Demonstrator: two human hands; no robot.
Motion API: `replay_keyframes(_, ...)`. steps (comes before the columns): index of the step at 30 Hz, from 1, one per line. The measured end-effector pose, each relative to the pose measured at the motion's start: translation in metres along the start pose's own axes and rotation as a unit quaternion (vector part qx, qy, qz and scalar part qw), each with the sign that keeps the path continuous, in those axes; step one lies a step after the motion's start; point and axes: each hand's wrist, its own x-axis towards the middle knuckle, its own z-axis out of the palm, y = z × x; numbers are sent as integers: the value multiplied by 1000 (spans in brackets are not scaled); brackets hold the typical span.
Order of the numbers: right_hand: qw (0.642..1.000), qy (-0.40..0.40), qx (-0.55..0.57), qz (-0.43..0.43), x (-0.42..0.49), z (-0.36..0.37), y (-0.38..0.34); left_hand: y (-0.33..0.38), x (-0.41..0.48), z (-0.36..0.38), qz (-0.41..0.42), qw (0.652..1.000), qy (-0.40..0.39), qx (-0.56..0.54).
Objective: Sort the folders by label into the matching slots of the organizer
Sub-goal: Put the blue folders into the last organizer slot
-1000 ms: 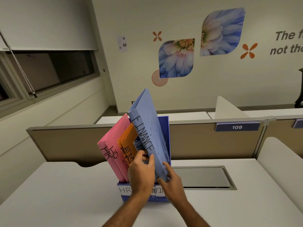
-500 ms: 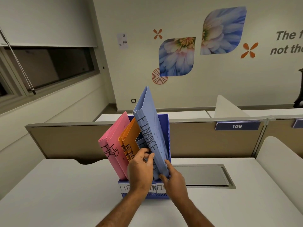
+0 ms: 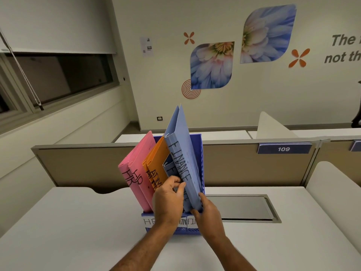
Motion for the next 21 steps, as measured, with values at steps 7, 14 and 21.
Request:
replay_keyframes(7, 998, 7, 57, -4, -3, -6, 2, 1, 3, -6, 72, 996, 56, -2)
replay_keyframes(14, 997, 21, 75, -13, -6, -5, 3, 20, 29, -10, 181, 973, 133, 45)
replay_keyframes(21, 996, 24, 89, -3, -8, -7, 2, 17, 29, -1, 245, 958, 58, 133)
